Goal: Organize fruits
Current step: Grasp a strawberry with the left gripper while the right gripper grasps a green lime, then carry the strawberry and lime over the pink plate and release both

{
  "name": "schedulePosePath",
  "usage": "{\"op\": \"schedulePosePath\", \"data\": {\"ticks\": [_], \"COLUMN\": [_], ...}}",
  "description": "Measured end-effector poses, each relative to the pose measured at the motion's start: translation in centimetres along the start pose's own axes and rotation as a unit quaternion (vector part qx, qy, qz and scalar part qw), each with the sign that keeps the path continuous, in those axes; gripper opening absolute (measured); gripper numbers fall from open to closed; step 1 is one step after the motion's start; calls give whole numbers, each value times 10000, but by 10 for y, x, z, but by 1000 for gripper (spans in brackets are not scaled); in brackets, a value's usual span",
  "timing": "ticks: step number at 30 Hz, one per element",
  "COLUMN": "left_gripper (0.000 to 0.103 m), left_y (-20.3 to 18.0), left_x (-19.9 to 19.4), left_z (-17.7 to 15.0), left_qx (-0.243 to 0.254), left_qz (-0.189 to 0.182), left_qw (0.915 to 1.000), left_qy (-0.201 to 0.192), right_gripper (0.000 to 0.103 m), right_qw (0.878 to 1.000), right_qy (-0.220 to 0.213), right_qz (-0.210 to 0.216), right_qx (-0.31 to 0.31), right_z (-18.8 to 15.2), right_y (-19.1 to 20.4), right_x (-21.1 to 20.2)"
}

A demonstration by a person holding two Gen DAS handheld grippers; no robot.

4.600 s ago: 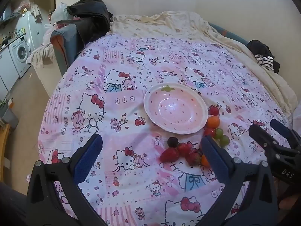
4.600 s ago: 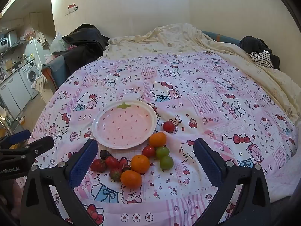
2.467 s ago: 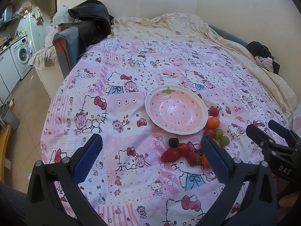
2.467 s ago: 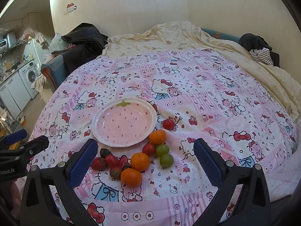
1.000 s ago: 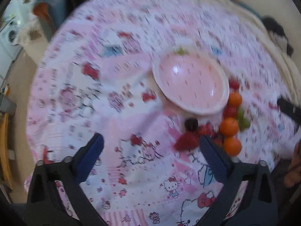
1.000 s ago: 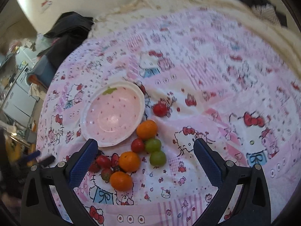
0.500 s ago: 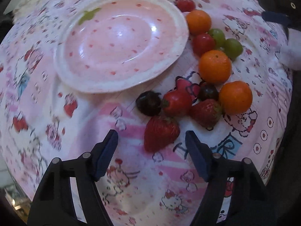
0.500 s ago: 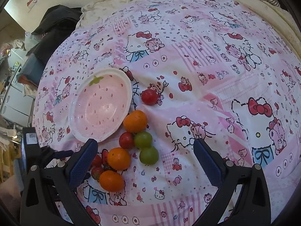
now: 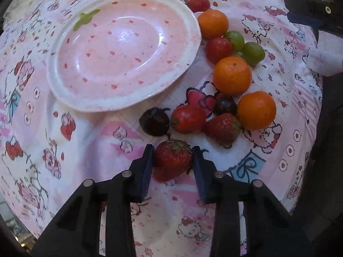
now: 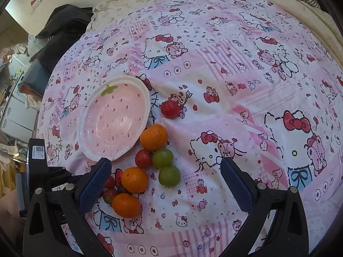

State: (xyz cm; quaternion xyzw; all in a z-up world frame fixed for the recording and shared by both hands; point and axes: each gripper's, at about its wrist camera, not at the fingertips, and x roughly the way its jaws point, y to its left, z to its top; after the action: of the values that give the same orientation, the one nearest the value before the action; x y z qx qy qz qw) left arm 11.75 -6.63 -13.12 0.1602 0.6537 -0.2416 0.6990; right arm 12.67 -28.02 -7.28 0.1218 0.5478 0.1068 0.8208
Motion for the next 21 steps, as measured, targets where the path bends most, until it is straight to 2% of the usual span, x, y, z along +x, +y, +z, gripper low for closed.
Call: {"op": "schedulePosePath", "data": {"ticks": [3, 7, 9, 10, 14, 18, 21], "left_gripper": [31, 31, 31, 31, 31, 31, 31], "left_y": [10, 22, 26, 26, 30, 34, 37], "left_x": [-12, -41, -59, -66, -82, -89, -84], "left_z": [-7, -15, -20, -25, -56, -82, -91], "left_qx": [-428, -1128, -1432, -1563, -2237, -2915, -3248], "left_qz": [-20, -42, -2, 43, 64, 38, -79], "left_qw": [9990, 9928, 9876, 9851, 9679, 9450, 9325], "left_qy": [-87, -400, -640, -723, -1147, -1485, -1575], "right_gripper": [103, 103, 97, 88, 67, 58, 52], "right_qw": [10000, 9997, 9991, 9989, 9963, 9929, 9930], "right_qy": [-15, 53, 187, 255, 681, 1009, 1056], "right_qz": [13, 137, 230, 254, 377, 436, 323], "right_qx": [-14, 192, 288, 301, 357, 459, 424], "right_z": [1, 0, 0, -1, -7, -14, -14], "right_y": [-1, -9, -14, -15, -17, -17, -15], "right_x": [-1, 0, 5, 8, 25, 42, 49]}}
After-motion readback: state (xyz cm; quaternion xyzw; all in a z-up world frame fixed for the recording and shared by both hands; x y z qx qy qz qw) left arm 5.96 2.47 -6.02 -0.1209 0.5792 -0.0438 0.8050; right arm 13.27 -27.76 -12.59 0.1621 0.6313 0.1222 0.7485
